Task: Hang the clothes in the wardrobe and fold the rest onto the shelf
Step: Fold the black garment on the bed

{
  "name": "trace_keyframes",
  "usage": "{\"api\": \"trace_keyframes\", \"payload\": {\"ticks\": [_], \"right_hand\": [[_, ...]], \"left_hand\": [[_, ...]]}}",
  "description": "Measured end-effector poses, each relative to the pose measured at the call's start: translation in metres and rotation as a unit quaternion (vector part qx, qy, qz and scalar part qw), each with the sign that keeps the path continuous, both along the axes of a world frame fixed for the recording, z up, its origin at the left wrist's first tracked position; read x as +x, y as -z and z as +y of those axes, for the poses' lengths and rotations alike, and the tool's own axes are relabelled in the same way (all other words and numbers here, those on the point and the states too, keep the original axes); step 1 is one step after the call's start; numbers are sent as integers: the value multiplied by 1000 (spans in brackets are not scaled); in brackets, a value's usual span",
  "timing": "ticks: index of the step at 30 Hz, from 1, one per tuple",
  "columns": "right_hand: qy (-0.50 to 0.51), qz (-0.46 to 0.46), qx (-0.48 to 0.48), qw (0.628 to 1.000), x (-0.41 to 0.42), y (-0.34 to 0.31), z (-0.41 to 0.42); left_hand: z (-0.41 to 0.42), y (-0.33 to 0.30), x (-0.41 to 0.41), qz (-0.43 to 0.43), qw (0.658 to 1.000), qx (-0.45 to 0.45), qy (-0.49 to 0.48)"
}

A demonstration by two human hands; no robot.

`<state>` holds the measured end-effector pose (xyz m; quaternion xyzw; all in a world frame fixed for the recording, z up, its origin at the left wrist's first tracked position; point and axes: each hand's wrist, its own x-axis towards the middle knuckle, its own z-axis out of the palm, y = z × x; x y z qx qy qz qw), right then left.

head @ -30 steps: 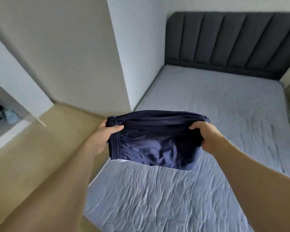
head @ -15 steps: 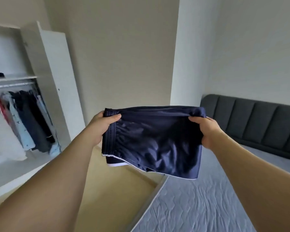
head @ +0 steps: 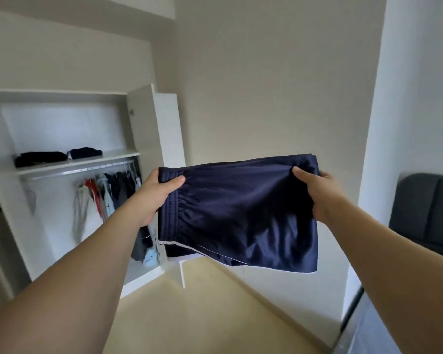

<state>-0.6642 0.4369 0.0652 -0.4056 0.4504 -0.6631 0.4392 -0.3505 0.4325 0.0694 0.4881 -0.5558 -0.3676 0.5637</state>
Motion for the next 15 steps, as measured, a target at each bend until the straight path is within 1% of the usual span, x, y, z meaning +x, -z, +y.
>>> {"api": "trace_keyframes", "payload": {"ticks": [5, 8, 15], "right_hand": [[-13, 3, 7, 1000, 57, 3, -91], [-22, -4, 3, 1000, 90, 5, -149], [-69, -11, -6, 998, 161, -9, -265]], "left_hand": [[-67, 9, 49, 9, 998, -7, -55], [-109, 11, 78, -5, 996, -10, -92], [-203, -17, 151, -34, 988, -9, -149]]}}
